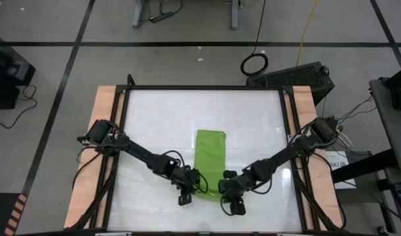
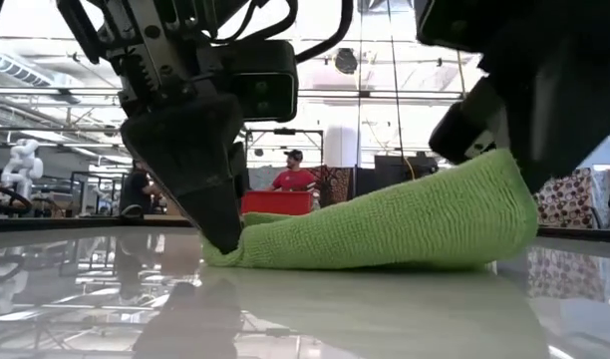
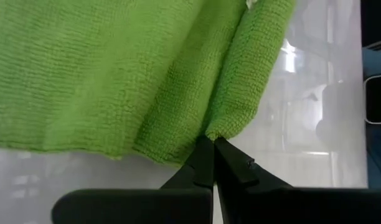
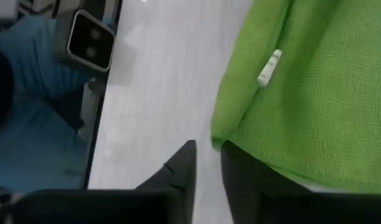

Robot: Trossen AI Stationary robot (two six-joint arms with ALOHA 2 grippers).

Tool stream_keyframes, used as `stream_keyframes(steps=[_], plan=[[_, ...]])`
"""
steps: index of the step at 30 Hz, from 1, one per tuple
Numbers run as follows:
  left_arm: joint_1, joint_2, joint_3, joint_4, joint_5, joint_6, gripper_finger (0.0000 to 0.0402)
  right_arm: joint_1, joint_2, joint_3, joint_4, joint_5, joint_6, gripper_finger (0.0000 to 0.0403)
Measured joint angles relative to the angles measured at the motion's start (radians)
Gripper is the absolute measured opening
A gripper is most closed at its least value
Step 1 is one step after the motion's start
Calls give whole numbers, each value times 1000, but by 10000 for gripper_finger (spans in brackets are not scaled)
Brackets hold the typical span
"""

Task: Roll towel into tight, uniform cylinder
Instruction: Roll the green microfiber towel

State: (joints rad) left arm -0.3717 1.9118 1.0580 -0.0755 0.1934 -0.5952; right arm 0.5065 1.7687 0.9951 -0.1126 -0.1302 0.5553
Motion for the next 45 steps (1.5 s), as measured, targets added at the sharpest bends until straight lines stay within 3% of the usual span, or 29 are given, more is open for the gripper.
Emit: stream_keyframes(steps=[3,7,13,20,27,34,41,45], plan=[[0,0,0,3,19,-3,3,31,-16,0,-31,63,-72,102],[3,0,0,10,38,-15,3,125,-23,0,-42,251,-261,132],[25,0,0,17,58,-35,4,281,11,0,-13,562,-602,136],[54,0,0,53,103,-63,4,312,77,0,40,754,-701,137],[75,0,0,49,134,-90,4,311,88,0,85,707,-760,144],[91,0,0,50,163,-106,4,294,149,0,80,733,-747,164],[92,0,0,40,181,-107,4,268,162,1,84,780,-715,153],[92,0,0,40,191,-107,4,249,163,1,74,744,-682,141]])
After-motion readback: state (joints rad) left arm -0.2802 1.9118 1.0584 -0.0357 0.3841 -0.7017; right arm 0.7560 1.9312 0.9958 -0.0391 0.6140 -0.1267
